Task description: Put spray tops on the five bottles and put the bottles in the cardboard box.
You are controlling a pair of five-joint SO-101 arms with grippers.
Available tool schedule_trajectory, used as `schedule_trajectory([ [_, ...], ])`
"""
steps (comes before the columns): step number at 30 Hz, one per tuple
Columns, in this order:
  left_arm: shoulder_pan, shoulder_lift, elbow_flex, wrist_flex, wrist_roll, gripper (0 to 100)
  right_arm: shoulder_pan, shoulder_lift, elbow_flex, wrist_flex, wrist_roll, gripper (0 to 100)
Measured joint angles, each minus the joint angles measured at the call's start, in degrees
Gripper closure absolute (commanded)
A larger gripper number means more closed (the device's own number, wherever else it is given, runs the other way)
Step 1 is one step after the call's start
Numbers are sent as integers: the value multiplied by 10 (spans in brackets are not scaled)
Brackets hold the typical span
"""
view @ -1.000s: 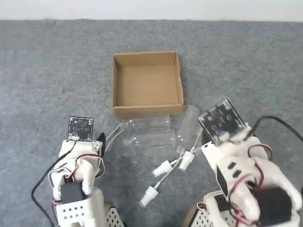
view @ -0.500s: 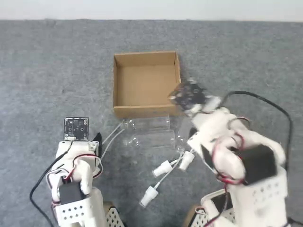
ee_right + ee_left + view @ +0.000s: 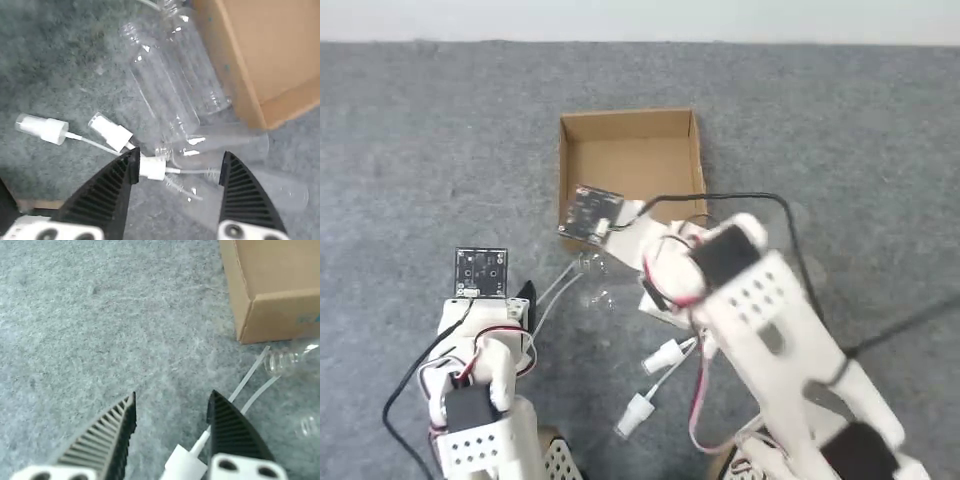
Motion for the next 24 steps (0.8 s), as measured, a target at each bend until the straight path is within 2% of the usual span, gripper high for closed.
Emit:
schedule_trajectory([
  [8, -3, 0, 0, 0, 0, 779, -3, 85, 0, -47, 30, 779],
  [14, -89, 0, 0, -23, 0, 779, -3, 115, 0, -51, 31, 779],
  [24, -100, 0, 0, -25, 0, 779, -35, 202, 0, -51, 51, 779],
])
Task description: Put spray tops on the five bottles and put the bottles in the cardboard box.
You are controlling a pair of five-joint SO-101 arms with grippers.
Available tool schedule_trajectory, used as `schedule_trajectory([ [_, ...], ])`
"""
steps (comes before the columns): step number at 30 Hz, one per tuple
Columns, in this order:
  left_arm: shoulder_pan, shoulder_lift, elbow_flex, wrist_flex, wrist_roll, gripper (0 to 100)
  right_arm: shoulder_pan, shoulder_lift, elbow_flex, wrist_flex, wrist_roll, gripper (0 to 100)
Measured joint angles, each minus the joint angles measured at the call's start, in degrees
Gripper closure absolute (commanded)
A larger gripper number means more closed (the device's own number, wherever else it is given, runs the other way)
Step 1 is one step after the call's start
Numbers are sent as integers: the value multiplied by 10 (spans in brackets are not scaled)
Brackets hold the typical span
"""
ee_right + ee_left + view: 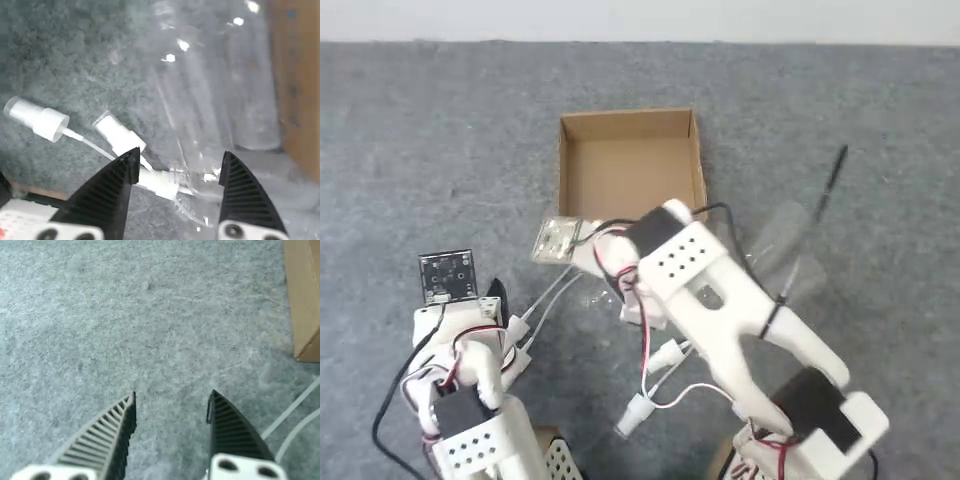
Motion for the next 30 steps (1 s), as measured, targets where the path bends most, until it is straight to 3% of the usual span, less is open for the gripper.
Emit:
schedule_trajectory([
  [6, 0, 0, 0, 0, 0, 779, -9, 52, 0, -16, 35, 781],
  [30, 0, 0, 0, -1, 0, 780, 7, 179, -11, -85, 40, 782],
])
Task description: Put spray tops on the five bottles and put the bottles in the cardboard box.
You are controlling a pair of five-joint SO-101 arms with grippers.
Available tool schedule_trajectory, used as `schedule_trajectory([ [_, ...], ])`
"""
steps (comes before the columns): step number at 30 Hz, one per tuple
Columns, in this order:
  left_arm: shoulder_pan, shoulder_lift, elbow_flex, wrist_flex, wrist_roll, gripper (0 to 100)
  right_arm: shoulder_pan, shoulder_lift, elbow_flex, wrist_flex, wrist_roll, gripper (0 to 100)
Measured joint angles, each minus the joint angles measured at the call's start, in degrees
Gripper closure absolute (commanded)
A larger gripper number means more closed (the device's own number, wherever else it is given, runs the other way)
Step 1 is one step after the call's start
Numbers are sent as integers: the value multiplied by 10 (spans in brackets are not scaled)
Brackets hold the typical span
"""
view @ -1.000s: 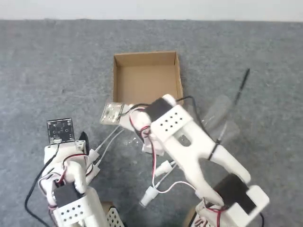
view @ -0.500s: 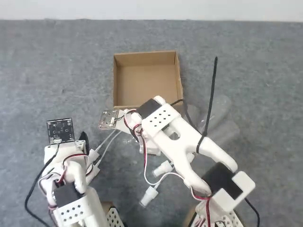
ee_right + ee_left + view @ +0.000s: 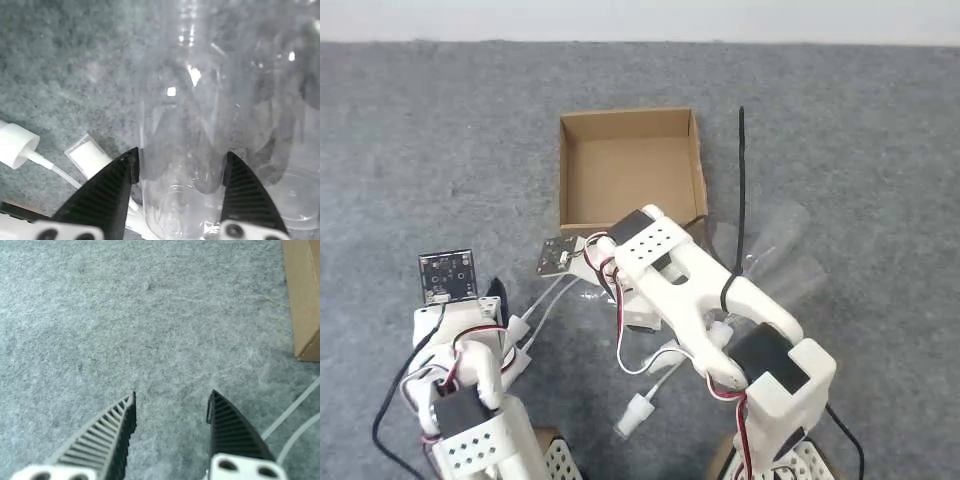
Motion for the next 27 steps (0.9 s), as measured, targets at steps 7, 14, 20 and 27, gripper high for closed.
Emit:
schedule_trajectory([
  [7, 0, 0, 0, 0, 0, 780, -21, -1, 0, 0, 0, 779],
  [14, 0, 0, 0, 0, 0, 780, -56, -1, 0, 0, 0, 779],
  [20, 0, 0, 0, 0, 0, 780, -62, -21, 0, 1, -1, 781],
  [27, 0, 0, 0, 0, 0, 780, -49, -22, 0, 31, -7, 783],
])
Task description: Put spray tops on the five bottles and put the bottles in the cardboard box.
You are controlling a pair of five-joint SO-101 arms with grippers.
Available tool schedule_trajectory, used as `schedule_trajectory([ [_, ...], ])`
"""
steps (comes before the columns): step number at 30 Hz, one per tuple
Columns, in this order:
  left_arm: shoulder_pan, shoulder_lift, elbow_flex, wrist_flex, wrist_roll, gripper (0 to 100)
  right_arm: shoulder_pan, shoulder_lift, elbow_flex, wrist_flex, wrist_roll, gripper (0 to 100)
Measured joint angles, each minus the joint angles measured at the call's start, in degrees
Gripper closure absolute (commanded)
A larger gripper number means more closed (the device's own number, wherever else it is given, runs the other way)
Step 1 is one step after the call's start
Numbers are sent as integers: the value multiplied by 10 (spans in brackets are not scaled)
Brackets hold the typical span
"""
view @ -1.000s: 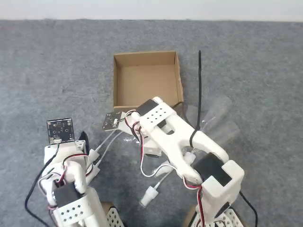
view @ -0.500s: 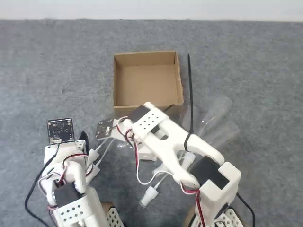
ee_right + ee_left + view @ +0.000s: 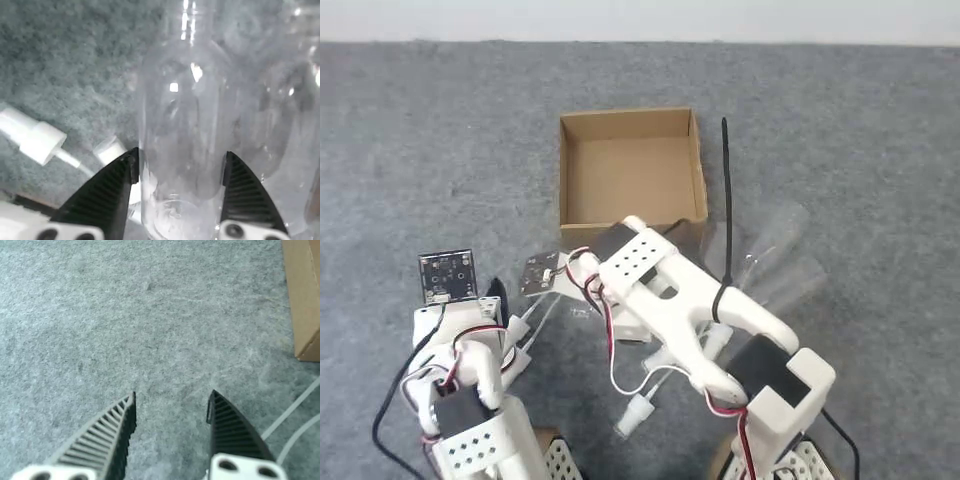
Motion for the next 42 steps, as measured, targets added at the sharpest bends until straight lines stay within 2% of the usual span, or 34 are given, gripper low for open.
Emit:
schedule_trajectory([
  [8, 0, 0, 0, 0, 0, 779, 37, 0, 0, 44, 33, 772],
  [13, 0, 0, 0, 0, 0, 779, 39, 0, -25, 45, 33, 675],
  [20, 0, 0, 0, 0, 0, 779, 35, 0, -40, 47, 13, 706],
  [26, 0, 0, 0, 0, 0, 779, -19, 0, -40, 45, 5, 709],
  [32, 0, 0, 0, 0, 0, 779, -38, 0, -40, 1, -24, 710],
  [42, 0, 0, 0, 0, 2, 779, -40, -1, 9, -76, -26, 714],
])
